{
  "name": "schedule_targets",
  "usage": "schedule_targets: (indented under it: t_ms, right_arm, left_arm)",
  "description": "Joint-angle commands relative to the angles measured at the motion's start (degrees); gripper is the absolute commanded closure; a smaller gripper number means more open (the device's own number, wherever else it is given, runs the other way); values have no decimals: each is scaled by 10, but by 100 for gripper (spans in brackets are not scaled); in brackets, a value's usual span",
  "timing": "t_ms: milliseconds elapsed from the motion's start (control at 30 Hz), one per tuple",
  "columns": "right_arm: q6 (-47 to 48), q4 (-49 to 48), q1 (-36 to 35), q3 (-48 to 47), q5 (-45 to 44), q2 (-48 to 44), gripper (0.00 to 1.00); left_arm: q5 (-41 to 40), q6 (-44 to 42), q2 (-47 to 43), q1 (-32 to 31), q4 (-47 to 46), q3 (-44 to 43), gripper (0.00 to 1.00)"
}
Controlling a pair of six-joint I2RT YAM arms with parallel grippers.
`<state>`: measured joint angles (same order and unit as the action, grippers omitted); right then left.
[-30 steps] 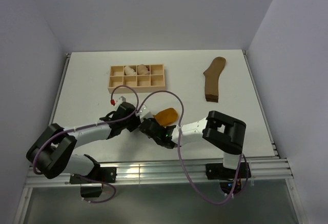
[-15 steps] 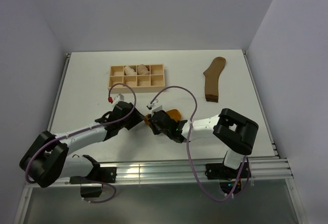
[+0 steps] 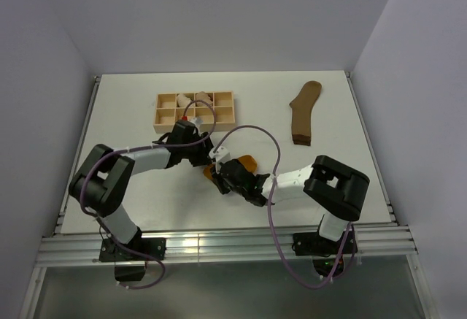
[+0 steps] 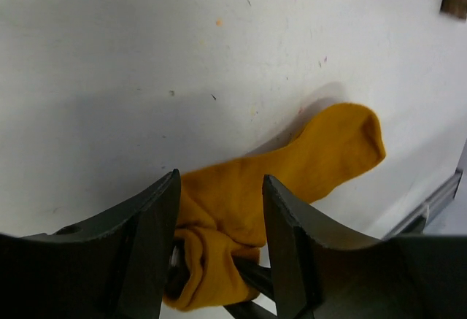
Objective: Roll the socks
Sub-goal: Roll the sock at the center of the board.
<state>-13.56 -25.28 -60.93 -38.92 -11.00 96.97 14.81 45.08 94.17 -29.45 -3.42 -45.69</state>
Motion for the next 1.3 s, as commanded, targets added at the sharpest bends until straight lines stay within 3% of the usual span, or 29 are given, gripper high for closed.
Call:
schedule_targets:
  t_ms: [0, 400, 500, 600, 800, 833, 1000, 1267]
  right_arm:
    - [12, 35, -3, 19, 34, 5, 100]
    - [15, 36, -3, 18, 34, 7, 100]
    - [14, 36, -4, 17, 29, 8, 100]
    - [13, 37, -4, 19, 26, 5, 100]
    - [12, 44, -4, 17, 21, 4, 100]
    - [10, 45, -4, 16, 21, 3, 100]
    - [4, 54, -4, 15, 19, -3, 100]
    - [-14, 65, -2, 6, 34, 7, 100]
  left_arm:
    - [91, -61, 44, -2, -30, -39, 46]
    - [94, -126, 123, -33, -22, -71, 43]
    - [87, -128, 142, -47, -21, -79, 47]
    - [73, -130, 152, -62, -14, -87, 52]
    - [20, -126, 159, -72, 9, -92, 87]
    - [12, -124, 155, -72, 10, -91, 99]
    - [-48, -104, 126, -67, 11, -73, 100]
    - [-93, -50, 49, -6, -44, -9, 100]
